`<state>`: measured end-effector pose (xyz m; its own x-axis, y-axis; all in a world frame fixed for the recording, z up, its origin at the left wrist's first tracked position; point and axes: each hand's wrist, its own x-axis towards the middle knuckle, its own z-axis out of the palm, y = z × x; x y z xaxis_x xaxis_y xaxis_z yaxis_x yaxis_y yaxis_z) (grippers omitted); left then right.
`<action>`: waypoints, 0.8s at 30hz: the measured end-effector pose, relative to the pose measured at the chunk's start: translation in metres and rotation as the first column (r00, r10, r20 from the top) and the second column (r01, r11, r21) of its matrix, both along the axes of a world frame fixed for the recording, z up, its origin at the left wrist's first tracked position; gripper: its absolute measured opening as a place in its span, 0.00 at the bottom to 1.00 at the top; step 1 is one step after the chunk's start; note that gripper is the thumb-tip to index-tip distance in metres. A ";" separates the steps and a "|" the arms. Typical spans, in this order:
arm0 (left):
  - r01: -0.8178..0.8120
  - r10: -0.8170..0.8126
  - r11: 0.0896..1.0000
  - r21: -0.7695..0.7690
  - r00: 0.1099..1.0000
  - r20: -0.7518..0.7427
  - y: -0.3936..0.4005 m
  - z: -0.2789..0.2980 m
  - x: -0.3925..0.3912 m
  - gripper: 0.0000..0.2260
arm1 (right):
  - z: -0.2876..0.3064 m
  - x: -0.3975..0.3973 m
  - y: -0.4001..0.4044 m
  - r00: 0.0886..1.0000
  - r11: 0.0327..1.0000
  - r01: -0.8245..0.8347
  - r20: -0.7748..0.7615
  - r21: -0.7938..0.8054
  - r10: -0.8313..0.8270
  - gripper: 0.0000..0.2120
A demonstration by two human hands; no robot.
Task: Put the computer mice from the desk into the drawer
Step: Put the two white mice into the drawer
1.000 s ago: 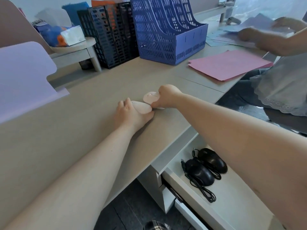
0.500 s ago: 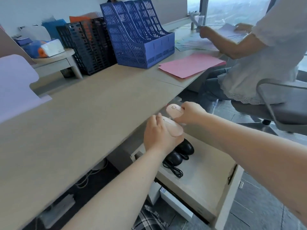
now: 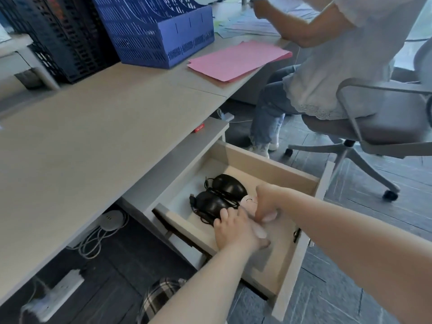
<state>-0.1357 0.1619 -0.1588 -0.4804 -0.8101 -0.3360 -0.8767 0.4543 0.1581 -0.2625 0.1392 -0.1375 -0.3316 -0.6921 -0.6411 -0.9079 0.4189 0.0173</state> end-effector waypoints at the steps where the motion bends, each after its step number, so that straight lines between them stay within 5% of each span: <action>1: -0.002 0.002 1.000 0.001 1.000 0.004 -0.002 -0.002 -0.002 0.39 | -0.003 0.000 -0.001 1.000 0.999 -0.021 -0.012 0.024 0.022 0.29; 9: -0.007 0.009 0.999 -0.034 0.997 0.073 -0.011 -0.017 -0.011 0.42 | -0.018 -0.002 -0.011 0.993 0.993 -0.104 -0.060 -0.057 0.100 0.29; 24: -0.056 0.061 0.996 -0.066 0.995 0.075 -0.011 -0.028 -0.016 0.48 | -0.024 -0.013 -0.009 0.999 0.983 0.001 0.050 -0.182 0.008 0.30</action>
